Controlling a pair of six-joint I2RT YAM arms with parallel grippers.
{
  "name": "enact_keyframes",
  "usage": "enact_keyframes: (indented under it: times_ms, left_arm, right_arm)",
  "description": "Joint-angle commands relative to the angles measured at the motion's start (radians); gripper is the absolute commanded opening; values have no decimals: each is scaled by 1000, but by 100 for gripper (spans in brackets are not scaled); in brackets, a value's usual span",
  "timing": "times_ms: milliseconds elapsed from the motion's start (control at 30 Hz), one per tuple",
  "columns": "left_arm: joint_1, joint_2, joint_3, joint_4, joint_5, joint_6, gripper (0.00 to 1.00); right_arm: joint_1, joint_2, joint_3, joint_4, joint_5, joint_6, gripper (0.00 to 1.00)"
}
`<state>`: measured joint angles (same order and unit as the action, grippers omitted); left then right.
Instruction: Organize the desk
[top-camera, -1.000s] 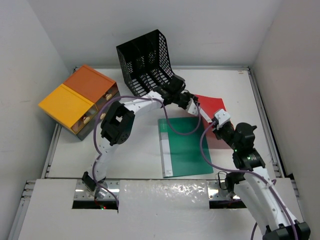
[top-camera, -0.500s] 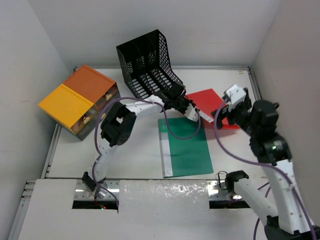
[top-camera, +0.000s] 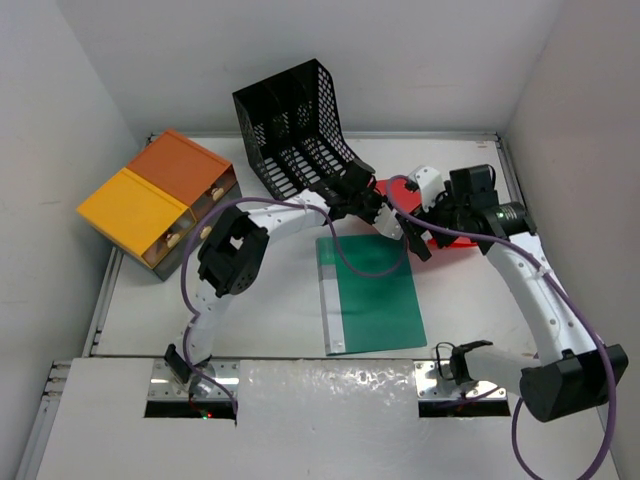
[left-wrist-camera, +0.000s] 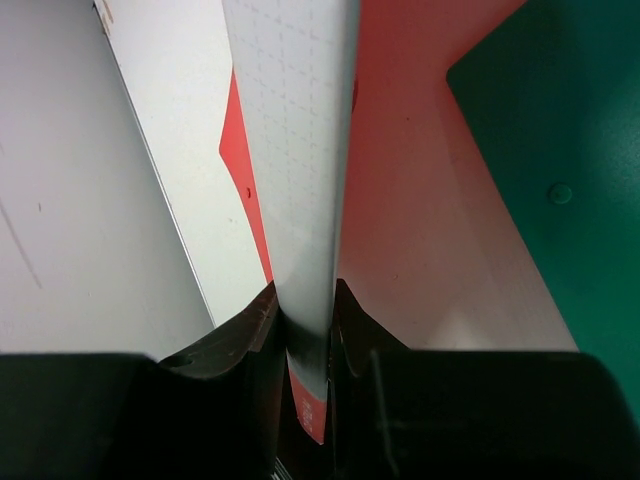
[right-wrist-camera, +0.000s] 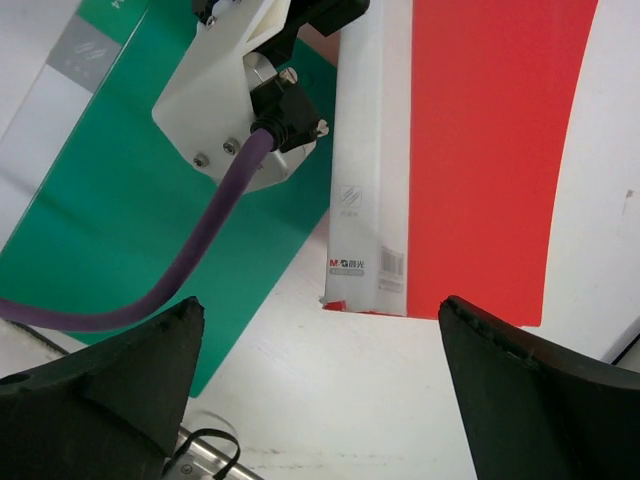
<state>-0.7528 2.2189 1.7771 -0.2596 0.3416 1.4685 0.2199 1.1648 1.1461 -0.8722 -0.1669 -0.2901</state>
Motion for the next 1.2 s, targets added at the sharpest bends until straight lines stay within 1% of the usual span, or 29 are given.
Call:
enact_keyframes:
  times_ms: [0, 200, 333, 367, 467, 500, 567, 600, 700, 767, 833, 867, 900, 933, 1033, 1167]
  left_arm:
    - [-8, -54, 10, 26, 19, -17, 0]
    - [-10, -56, 18, 23, 16, -16, 0]
    - [-10, -64, 12, 19, 25, -14, 0]
    - [-10, -64, 8, 19, 28, -14, 0]
    - [-10, -70, 5, 16, 45, -14, 0]
    - [-10, -73, 4, 14, 50, -14, 0]
    - [-10, -79, 4, 10, 69, -19, 0]
    - [-10, -84, 4, 3, 74, -23, 0]
    - [-10, -91, 7, -16, 92, -22, 0]
    - [-10, -96, 4, -23, 100, -22, 0]
    - [-10, -102, 2, -30, 109, -31, 0]
    - [-10, -105, -1, -32, 118, -36, 0]
    - [-11, -111, -2, -42, 125, -36, 0]
    - [-10, -114, -4, -46, 131, -37, 0]
    - [-10, -123, -4, -70, 166, -53, 0]
    - [-10, -137, -4, -89, 204, -86, 0]
  right_arm:
    - [10, -1, -9, 70, 13, -26, 94]
    - [9, 56, -78, 150, 62, -46, 89]
    - [9, 61, -135, 269, 76, -75, 87]
    - [10, 65, -135, 301, 73, -86, 84]
    - [10, 94, -112, 305, 58, -95, 79]
    - [9, 102, -109, 305, 63, -104, 73]
    - [9, 127, -115, 308, 89, -109, 66]
    - [9, 136, -121, 309, 99, -112, 60]
    - [9, 168, -126, 306, 158, -109, 53]
    - [9, 176, -134, 326, 164, -98, 48]
    - [7, 176, -149, 344, 168, -90, 28]
    - [9, 176, -154, 351, 209, -78, 19]
    - [7, 170, -169, 358, 230, -73, 13]
    - [9, 165, -178, 366, 248, -70, 0]
    - [7, 141, -206, 392, 306, -50, 0]
    - [9, 64, -243, 404, 274, -31, 0]
